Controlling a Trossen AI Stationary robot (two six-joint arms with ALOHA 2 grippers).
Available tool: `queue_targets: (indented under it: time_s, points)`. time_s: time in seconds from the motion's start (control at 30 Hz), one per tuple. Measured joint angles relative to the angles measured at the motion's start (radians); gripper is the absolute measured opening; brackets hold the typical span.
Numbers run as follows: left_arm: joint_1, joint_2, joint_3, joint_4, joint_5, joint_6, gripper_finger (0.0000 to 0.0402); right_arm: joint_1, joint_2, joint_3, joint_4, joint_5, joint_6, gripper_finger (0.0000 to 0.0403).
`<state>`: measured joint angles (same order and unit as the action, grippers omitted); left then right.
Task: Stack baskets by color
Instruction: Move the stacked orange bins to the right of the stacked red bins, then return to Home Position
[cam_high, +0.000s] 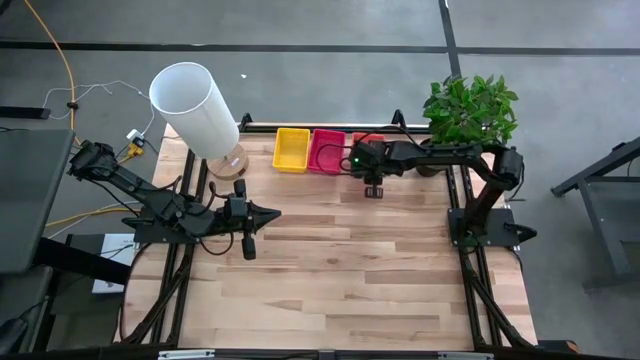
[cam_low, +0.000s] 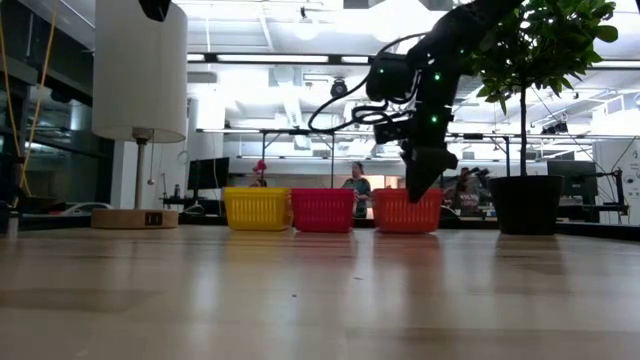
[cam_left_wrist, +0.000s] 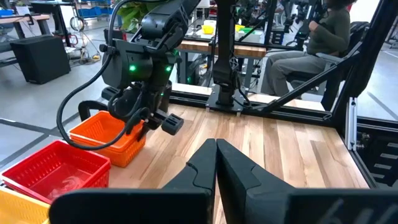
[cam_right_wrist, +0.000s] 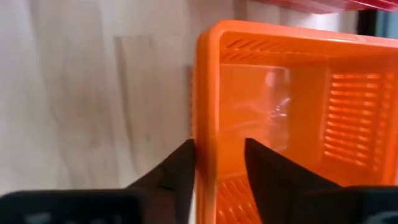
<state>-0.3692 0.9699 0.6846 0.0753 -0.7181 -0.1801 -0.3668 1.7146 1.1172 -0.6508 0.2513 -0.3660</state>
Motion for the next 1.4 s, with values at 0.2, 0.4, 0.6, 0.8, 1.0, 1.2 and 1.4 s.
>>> queue_targets:
  time_s: [0.2, 0.4, 0.6, 0.8, 1.0, 1.2, 1.4]
  points:
    - [0.0, 0.0, 0.0, 0.0, 0.0, 0.0, 0.0, 0.002, -0.051, 0.0, -0.039, 0.071, -0.034, 0.02]
    - [0.0, 0.0, 0.0, 0.0, 0.0, 0.018, 0.0, 0.002, -0.179, 0.0, -0.136, -0.003, 0.03, 0.0244]
    - [0.0, 0.0, 0.0, -0.005, 0.0, 0.054, 0.0, 0.011, -0.37, -0.1, -0.161, -0.404, 0.138, 0.023]
    - [0.002, 0.0, 0.0, -0.005, 0.0, 0.098, 0.0, 0.121, -0.65, -0.435, 0.089, -0.44, 0.302, 0.0103]
    - [0.014, 0.0, 0.0, -0.001, 0.0, 0.133, 0.0, 0.265, -0.89, -0.65, 0.514, -0.388, 0.396, 0.0019]
    - [0.018, 0.0, 0.0, 0.003, -0.001, 0.156, 0.0, 0.311, -1.006, -0.699, 0.685, -0.334, 0.343, 0.0003]
    - [0.018, -0.007, 0.0, -0.002, -0.025, 0.243, 0.0, 0.311, -1.048, -0.699, 0.685, -0.369, 0.369, 0.0001]
